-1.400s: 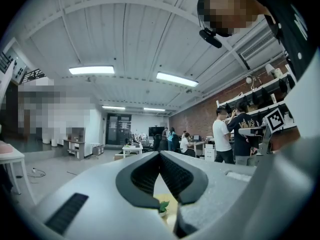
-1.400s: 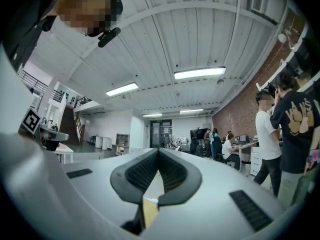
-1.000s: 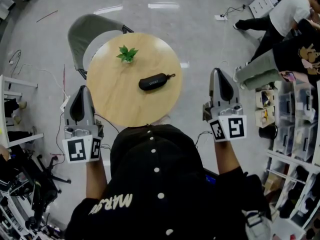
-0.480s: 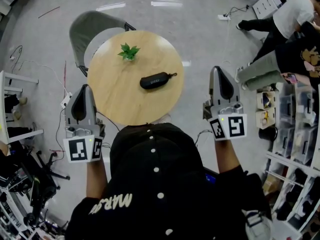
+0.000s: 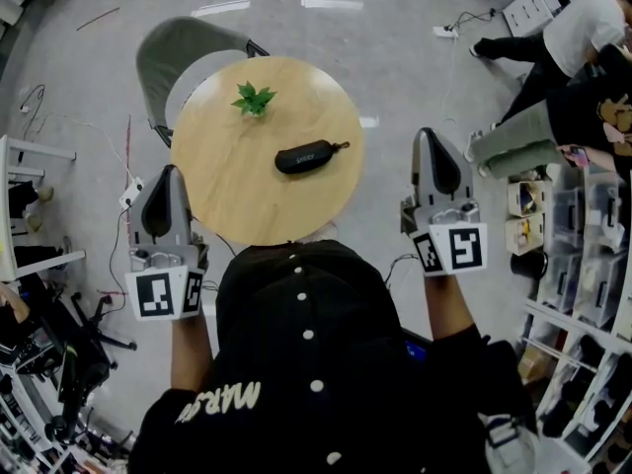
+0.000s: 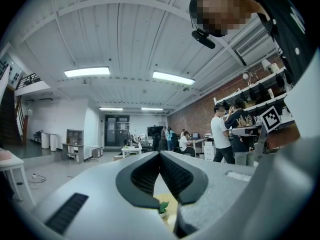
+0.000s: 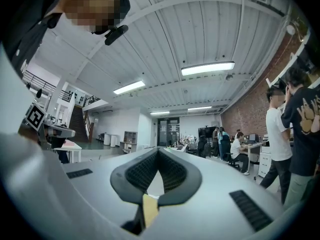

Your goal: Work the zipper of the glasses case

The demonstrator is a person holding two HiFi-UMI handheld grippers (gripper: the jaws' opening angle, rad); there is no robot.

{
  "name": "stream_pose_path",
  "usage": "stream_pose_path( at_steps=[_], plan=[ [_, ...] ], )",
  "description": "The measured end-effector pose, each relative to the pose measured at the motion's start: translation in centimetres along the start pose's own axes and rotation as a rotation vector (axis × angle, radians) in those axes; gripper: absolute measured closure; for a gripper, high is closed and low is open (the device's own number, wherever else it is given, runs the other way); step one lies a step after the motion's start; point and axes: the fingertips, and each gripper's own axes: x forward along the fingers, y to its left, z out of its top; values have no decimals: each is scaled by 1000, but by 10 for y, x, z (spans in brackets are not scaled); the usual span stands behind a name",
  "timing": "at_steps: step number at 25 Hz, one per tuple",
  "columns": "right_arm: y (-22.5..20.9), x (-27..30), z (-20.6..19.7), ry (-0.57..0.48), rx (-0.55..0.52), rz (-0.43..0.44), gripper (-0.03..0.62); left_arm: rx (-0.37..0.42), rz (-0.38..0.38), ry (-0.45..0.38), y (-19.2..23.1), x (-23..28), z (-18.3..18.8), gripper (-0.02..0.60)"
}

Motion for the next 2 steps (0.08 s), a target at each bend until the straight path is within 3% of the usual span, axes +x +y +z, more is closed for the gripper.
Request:
stream_pose_path(
  at_steps=[2],
  plan=[
    [-1, 2, -1, 1, -3, 1, 594, 0, 1, 2, 0, 2, -1, 578]
  ],
)
